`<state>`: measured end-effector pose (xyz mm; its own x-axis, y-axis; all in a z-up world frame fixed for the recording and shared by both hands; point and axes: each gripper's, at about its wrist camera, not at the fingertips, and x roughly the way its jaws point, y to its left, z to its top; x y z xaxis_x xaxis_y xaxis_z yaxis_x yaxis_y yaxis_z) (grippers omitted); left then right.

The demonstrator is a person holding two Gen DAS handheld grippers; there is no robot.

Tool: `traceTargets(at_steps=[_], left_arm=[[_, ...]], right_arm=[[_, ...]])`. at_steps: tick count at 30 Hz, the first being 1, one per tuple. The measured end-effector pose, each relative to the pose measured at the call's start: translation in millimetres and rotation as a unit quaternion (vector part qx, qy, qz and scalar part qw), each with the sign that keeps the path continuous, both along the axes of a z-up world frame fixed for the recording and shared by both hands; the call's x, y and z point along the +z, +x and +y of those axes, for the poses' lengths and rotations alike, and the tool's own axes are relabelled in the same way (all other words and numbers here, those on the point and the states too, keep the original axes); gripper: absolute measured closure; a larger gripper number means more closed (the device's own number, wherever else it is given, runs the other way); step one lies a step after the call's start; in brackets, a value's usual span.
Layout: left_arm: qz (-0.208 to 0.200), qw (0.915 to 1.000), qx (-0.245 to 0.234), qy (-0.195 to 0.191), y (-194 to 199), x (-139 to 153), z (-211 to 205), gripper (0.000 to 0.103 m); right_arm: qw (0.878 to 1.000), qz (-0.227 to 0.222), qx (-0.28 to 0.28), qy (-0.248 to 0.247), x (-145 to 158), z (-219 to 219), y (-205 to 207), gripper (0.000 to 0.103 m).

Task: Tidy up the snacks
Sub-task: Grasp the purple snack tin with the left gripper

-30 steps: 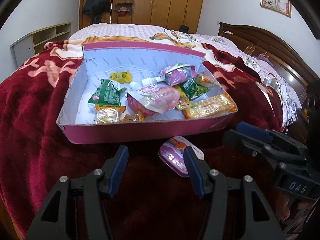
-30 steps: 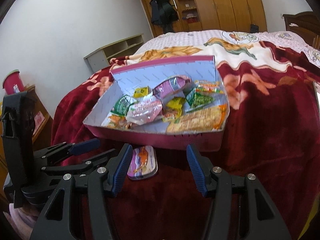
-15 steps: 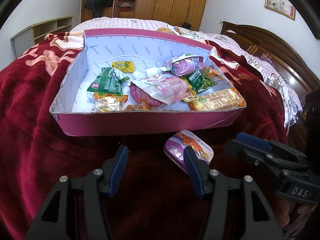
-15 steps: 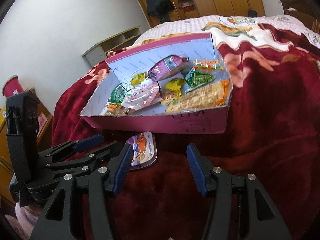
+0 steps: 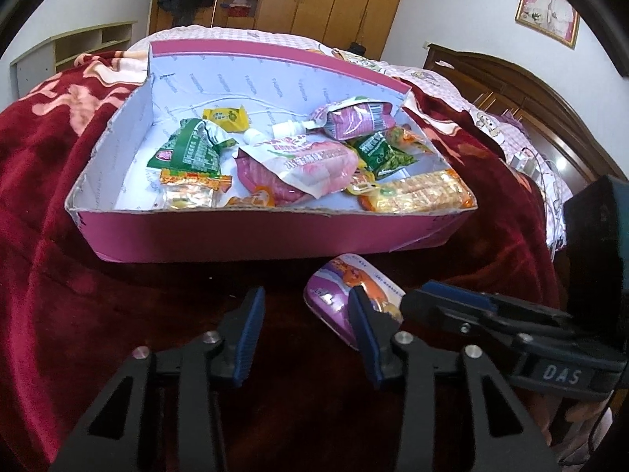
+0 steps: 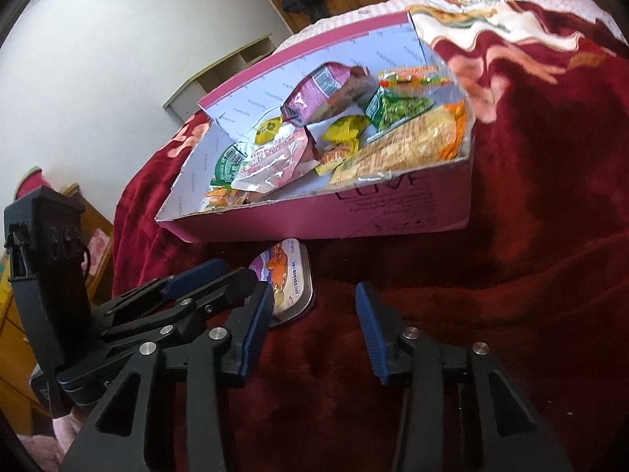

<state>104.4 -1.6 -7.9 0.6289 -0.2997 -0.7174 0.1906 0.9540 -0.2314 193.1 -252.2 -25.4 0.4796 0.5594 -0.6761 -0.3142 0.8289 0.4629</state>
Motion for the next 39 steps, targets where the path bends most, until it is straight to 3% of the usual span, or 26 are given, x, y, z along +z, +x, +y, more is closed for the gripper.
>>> traceTargets(at_steps=[15,25,39], left_arm=[[0.028,0.9977,-0.021,-0.058,7,-9,2,0.064],[0.028,0.9973,-0.023,-0.064,6,-10,4,0.079],[0.060,0.9939,0.004,-0.093,8,-17,14,0.069]], right_arm=[[1.000,0.020,0.013,0.017,-10,7,10,0.069],[0.999,0.028,0.033,0.019,-14,15,16,0.072],[0.998,0.042,0.031,0.025,-17,17,19,0.072]])
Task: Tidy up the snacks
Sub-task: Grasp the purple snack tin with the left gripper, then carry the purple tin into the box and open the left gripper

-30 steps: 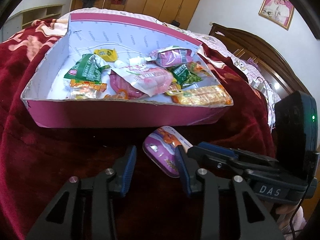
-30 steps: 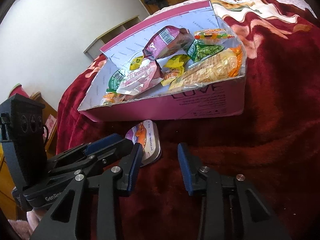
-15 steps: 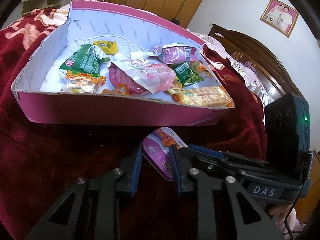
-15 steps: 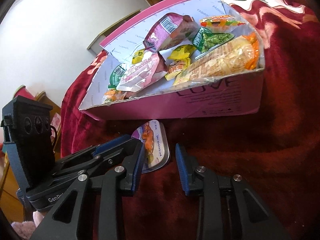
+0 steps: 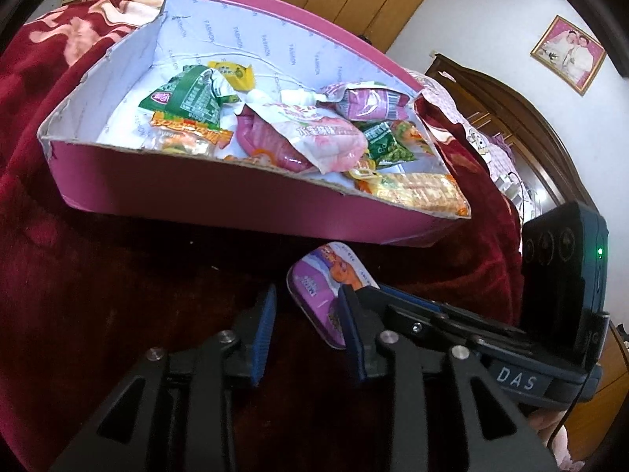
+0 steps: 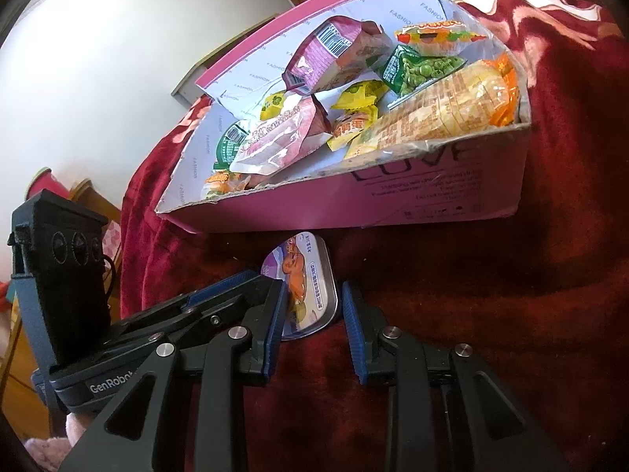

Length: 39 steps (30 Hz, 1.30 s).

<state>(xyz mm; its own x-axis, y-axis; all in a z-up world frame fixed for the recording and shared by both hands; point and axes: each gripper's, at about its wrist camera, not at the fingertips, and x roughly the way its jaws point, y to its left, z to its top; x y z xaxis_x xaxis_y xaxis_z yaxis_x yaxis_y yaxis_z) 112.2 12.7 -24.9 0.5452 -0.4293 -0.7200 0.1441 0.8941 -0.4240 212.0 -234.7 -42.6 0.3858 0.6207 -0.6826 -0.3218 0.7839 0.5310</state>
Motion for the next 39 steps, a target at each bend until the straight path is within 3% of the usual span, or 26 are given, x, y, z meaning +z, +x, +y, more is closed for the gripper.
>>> traceTargets(at_steps=[3,6,30,39], left_arm=[[-0.004,1.0000,-0.001,-0.003,0,0,0,0.070],[-0.010,0.9999,-0.008,-0.008,-2,2,-3,0.078],[-0.059,0.9982,0.004,-0.012,-31,56,2,0.078],[-0.080,0.9967,0.005,-0.005,-17,77,1,0.078]], right_arm=[[1.000,-0.005,-0.002,0.004,0,-2,-1,0.073],[1.000,-0.019,-0.001,0.002,2,-4,-6,0.073],[0.996,-0.091,-0.006,0.009,53,-9,-41,0.074],[0.994,-0.113,-0.005,0.015,72,-5,-32,0.074]])
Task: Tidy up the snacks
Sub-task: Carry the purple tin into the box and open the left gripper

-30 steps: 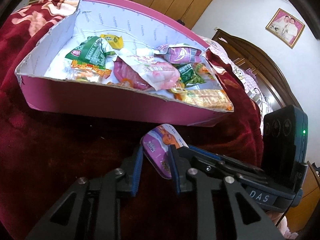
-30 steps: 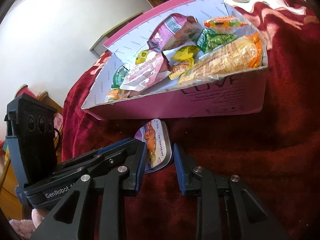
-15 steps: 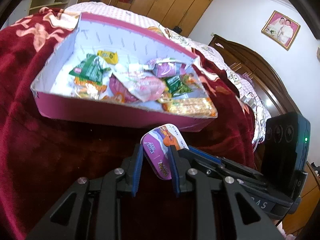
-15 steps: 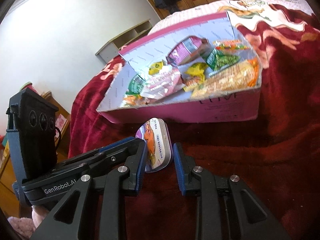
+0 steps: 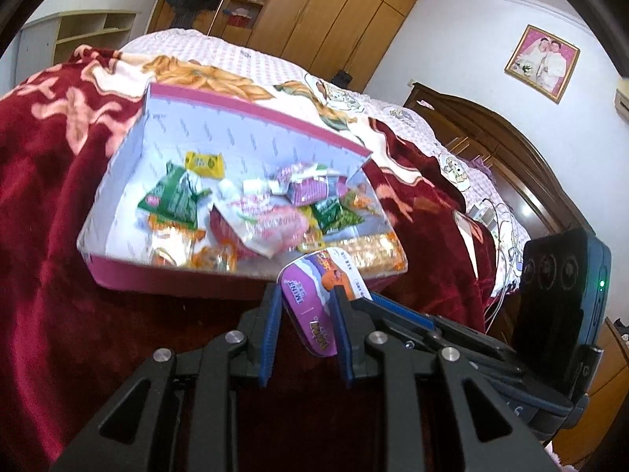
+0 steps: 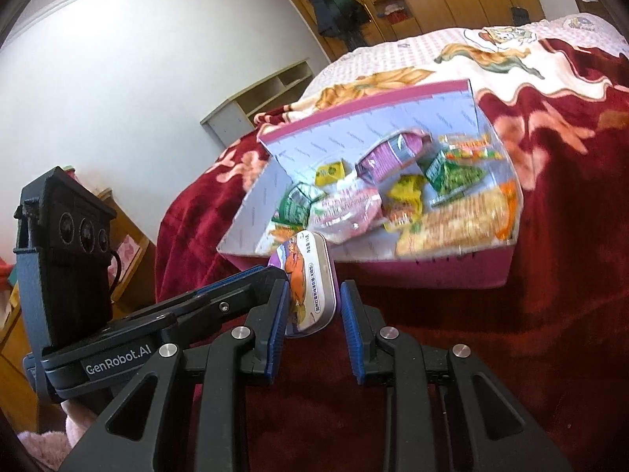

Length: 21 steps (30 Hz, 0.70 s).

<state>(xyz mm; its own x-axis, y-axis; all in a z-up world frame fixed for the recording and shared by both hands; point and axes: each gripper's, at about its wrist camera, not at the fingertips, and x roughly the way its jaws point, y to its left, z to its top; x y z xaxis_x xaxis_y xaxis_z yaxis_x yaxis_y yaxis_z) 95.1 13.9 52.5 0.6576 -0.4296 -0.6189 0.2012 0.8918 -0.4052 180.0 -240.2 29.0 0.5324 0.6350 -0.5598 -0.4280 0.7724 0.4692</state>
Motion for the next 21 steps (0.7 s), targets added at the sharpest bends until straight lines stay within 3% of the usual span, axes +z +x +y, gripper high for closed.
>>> traceTargets(at_steps=[13,21], left_arm=[[-0.027,0.9995,0.014,0.004,34,23,9,0.079],[-0.024,0.9994,0.023,0.000,65,22,17,0.079]], right_arm=[[1.000,-0.025,0.002,0.009,20,13,38,0.074],[1.000,-0.022,-0.001,0.020,18,20,70,0.074]])
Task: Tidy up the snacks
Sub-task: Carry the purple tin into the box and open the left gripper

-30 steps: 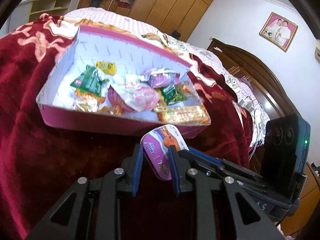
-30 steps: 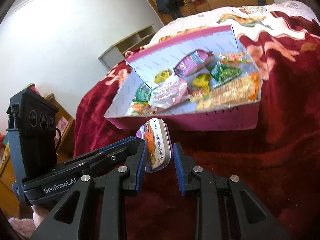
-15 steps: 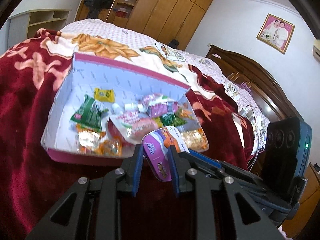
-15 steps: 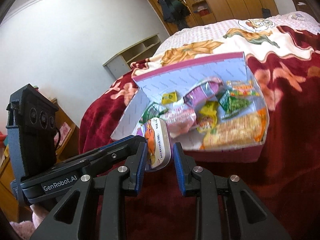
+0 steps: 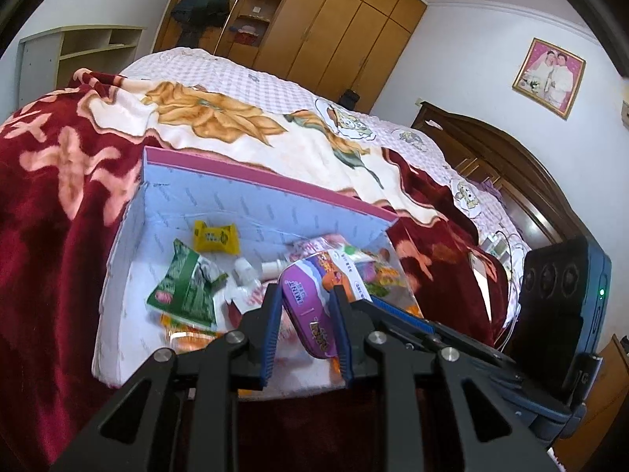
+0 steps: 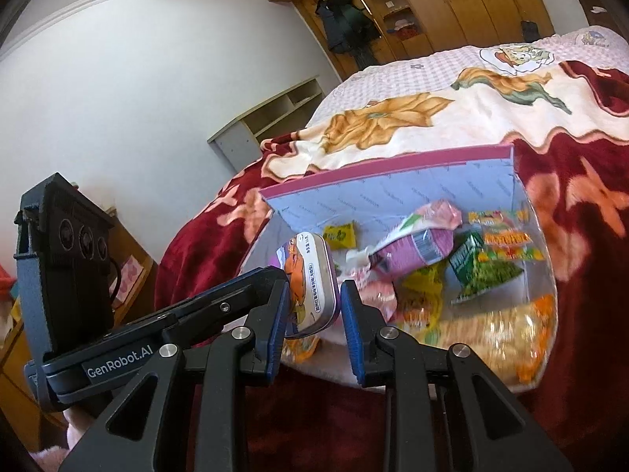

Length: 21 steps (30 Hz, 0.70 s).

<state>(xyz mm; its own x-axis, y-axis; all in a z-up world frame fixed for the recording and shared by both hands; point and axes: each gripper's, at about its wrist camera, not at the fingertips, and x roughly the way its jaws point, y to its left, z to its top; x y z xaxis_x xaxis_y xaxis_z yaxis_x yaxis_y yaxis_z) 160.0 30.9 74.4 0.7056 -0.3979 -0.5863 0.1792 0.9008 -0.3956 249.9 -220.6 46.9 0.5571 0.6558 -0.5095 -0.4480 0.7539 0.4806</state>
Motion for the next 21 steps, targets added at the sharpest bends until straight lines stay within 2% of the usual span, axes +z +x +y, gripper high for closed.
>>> traceTargets(at_steps=[9,14,16,18,21], left_arm=[[0.016,0.9998,0.005,-0.012,37,-11,8,0.079],[0.026,0.9996,0.006,-0.009,51,-19,12,0.079],[0.029,0.9995,0.009,-0.005,54,-21,14,0.078],[0.030,0.9994,0.013,0.008,55,-21,14,0.076],[0.023,0.9991,0.020,0.030,51,-20,14,0.065]], right_arm=[[1.000,0.009,-0.009,0.000,-9,6,33,0.074],[1.000,-0.002,-0.014,-0.017,-11,12,44,0.074],[1.000,-0.005,-0.015,-0.019,-10,13,44,0.070],[1.000,-0.012,-0.013,-0.023,-8,14,43,0.065],[0.999,-0.027,-0.012,-0.033,-4,15,38,0.063]])
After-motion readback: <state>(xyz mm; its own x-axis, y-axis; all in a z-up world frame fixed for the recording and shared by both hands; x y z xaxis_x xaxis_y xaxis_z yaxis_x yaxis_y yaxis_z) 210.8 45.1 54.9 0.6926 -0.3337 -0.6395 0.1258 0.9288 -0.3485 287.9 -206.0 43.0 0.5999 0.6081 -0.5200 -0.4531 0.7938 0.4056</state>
